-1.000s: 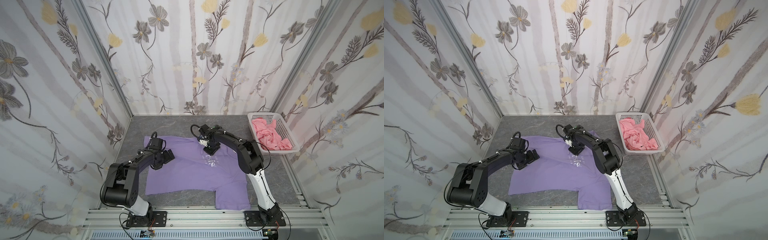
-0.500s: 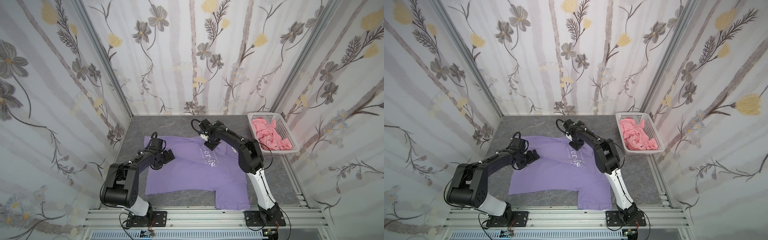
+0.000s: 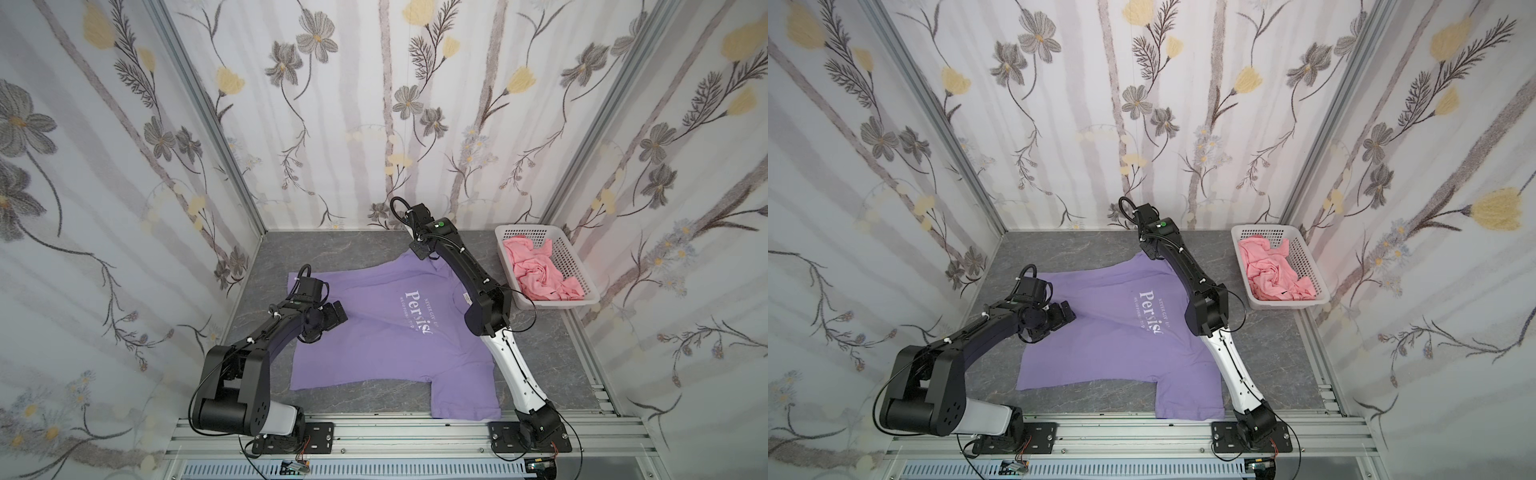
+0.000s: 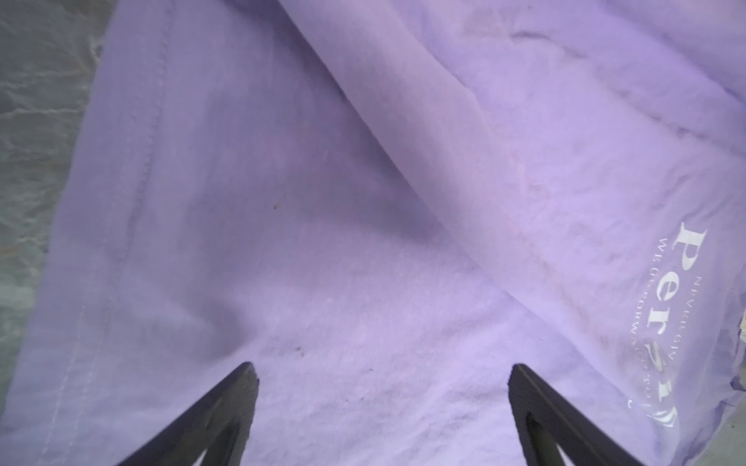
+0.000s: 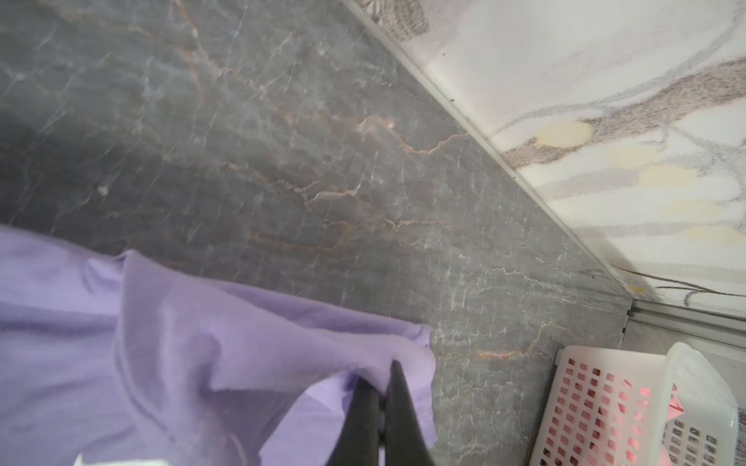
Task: Fold and stack t-shirts
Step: Smooth out the T-shirt at the center of the board.
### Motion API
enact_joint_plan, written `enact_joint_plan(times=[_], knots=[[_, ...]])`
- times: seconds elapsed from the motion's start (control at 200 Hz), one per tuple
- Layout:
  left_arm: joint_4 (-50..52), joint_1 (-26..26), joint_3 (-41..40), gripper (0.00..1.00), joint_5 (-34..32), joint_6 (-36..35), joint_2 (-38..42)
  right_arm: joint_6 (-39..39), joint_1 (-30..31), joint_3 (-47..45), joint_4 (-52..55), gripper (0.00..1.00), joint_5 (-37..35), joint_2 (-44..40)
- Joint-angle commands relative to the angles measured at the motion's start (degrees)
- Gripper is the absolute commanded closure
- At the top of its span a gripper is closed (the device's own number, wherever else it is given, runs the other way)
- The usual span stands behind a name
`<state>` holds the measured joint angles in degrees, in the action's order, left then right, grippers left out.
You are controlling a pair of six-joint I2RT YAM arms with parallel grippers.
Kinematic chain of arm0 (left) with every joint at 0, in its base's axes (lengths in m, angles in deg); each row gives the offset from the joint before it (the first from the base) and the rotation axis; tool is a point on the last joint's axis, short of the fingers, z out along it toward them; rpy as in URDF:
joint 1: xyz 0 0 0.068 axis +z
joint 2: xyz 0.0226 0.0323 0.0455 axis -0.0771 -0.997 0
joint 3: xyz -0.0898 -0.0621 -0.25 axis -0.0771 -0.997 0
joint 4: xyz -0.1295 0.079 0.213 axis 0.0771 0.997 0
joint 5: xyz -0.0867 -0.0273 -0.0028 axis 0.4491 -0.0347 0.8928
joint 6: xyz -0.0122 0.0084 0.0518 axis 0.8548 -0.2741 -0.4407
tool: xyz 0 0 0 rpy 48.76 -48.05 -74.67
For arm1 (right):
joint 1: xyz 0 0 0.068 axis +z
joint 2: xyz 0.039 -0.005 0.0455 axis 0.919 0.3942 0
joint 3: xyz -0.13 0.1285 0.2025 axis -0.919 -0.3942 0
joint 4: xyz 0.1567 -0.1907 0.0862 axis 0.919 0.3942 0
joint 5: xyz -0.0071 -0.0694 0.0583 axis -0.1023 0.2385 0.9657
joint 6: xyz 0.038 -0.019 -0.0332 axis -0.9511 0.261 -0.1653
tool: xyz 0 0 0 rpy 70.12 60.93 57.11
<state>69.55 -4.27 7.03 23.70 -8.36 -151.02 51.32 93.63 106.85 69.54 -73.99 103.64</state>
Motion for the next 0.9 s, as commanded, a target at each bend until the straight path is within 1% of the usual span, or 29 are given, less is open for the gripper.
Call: enact_joint_plan(times=[0.0,0.08,0.22,0.265,0.315,0.36,0.435,0.46,0.495,0.525,0.704,0.784,0.894], knots=[[5.28,-0.01,-0.41,0.00,-1.53,-0.46,3.17,-3.95,-1.14,1.12,-5.18,0.97,-0.58,1.60],[6.81,-0.01,-1.19,0.00,-2.02,0.00,6.44,-6.03,-1.86,1.12,-9.86,0.97,0.15,2.27],[8.98,-0.01,-2.67,0.00,-3.63,0.44,11.98,-6.56,-2.16,1.12,-20.87,0.97,1.81,2.97],[9.25,-0.01,-3.14,0.00,-3.64,0.66,12.95,-6.56,-2.08,1.14,-24.77,0.95,2.08,3.24],[9.46,-0.01,-3.49,0.00,-3.27,0.79,13.37,-6.71,-2.07,1.12,-29.02,0.91,2.32,3.62],[9.79,-0.01,-3.70,0.00,-3.20,0.96,13.48,-7.19,-2.19,1.12,-32.58,0.83,2.38,4.05],[9.67,-0.01,-4.12,0.00,-3.11,1.16,13.64,-8.86,-2.64,1.12,-36.88,0.59,3.80,4.78],[9.51,-0.01,-4.32,0.00,-3.09,1.26,13.73,-9.44,-2.76,1.12,-37.72,0.53,4.33,4.97],[9.38,-0.01,-4.50,0.00,-3.11,1.38,13.90,-10.24,-3.07,1.12,-38.66,0.47,4.99,5.32],[9.01,-0.01,-4.63,0.00,-3.04,1.47,14.07,-11.03,-3.29,1.12,-38.95,0.44,4.80,5.50],[7.00,-0.10,-4.76,0.00,-2.20,1.80,13.12,-13.59,-6.17,1.12,-38.16,0.34,2.01,4.99],[5.45,-0.10,-5.02,0.00,-1.62,1.96,11.89,-12.95,-7.70,0.95,-34.88,0.32,4.21,2.80],[3.27,-0.12,-4.58,0.00,-1.96,1.88,10.43,-10.79,-9.89,-0.54,-24.60,0.32,13.11,-1.54]])
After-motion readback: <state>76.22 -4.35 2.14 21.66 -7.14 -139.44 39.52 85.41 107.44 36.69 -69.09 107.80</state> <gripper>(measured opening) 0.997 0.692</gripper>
